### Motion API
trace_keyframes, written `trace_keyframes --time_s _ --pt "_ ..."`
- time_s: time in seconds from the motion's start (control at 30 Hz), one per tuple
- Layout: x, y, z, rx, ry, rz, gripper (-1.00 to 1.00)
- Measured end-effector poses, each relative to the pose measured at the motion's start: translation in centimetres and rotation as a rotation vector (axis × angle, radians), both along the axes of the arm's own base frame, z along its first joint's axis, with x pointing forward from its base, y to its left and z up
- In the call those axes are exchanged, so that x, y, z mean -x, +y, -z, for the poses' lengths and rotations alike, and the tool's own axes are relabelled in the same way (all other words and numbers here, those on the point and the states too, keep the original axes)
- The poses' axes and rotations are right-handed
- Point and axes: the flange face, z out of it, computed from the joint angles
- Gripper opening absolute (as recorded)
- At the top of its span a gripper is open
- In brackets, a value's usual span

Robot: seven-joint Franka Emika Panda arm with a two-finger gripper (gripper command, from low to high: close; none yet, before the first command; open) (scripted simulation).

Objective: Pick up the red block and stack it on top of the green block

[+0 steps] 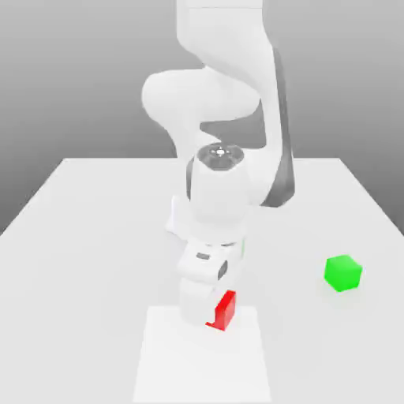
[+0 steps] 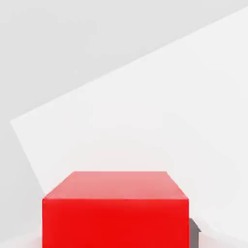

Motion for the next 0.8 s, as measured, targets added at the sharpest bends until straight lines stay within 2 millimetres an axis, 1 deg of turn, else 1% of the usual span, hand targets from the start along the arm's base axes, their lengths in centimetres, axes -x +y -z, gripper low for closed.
trace_keyframes --time_s 0.07,0.3,0.37,0.4,0.47,0.53,0.6,0.7,0.8 --pt "-0.2 0.0 -0.7 -0.001 -0.002 -0.001 -1.00" --pt "-0.4 -0.2 -5.0 -0.002 -0.003 0.004 -1.00" --pt "-0.2 0.0 -6.1 -0.001 -0.001 0.001 -1.00" --pt "-0.1 0.6 -6.5 -0.001 -0.001 -0.024 -1.00" --pt "0.1 3.6 -7.2 -0.001 -0.001 -0.156 -1.00" --pt "0.8 7.5 -7.7 -0.002 -0.001 -0.323 -1.00" --pt "1.9 11.4 -8.3 -0.003 -0.001 -0.497 -1.00" --pt "4.5 17.1 -9.1 -0.003 -0.001 -0.758 -1.00" --pt "8.2 22.3 -9.9 -0.002 0.000 -1.020 -1.00"
